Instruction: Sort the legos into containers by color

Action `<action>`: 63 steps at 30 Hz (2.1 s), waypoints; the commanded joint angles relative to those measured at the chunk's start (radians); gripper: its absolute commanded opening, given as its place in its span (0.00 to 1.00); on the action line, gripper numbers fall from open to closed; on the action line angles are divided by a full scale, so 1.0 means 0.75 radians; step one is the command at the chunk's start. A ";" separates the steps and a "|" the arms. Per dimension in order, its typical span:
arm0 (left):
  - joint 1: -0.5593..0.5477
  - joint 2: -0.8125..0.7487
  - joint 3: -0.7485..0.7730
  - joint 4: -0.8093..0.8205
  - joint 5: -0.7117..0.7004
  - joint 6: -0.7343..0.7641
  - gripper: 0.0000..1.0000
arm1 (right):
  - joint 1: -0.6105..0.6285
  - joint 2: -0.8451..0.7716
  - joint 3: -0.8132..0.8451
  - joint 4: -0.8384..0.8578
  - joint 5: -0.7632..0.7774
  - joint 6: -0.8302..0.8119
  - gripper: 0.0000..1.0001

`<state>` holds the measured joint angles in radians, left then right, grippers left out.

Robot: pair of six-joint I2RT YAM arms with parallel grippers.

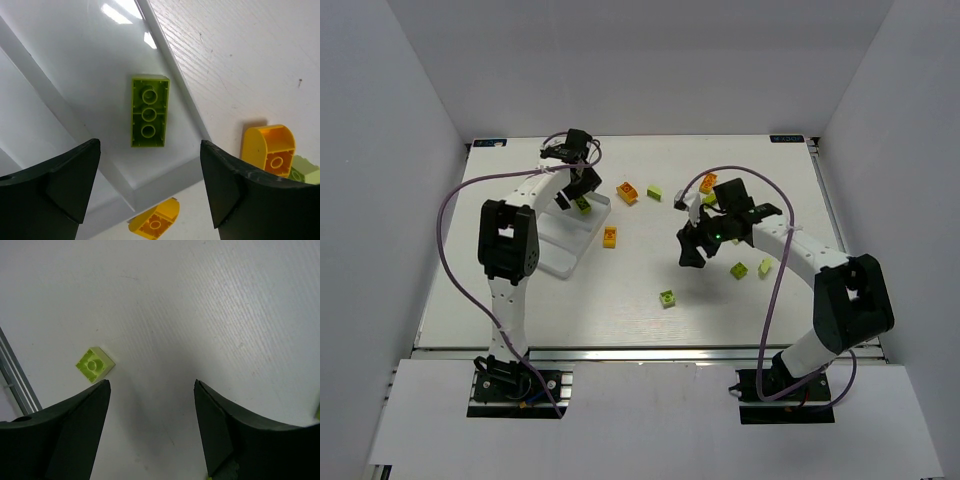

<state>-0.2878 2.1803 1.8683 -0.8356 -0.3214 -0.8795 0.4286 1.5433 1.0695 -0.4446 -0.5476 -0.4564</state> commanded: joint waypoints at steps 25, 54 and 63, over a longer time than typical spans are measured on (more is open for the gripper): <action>-0.009 -1.504 -1.204 0.437 0.541 0.199 0.96 | -0.125 0.548 0.744 -0.117 0.581 0.225 0.67; -0.021 -1.506 -1.317 0.486 0.582 0.144 0.98 | -0.306 0.773 0.756 -0.301 0.401 -0.148 0.68; -0.021 -1.535 -1.329 0.478 0.568 0.132 0.98 | -0.291 0.659 0.679 -0.284 0.377 -0.283 0.27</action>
<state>-0.2985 1.0569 0.8688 -0.4854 0.1059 -0.7757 0.1989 2.1101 1.5848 -0.6518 -0.2455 -0.6128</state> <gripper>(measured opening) 0.979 0.433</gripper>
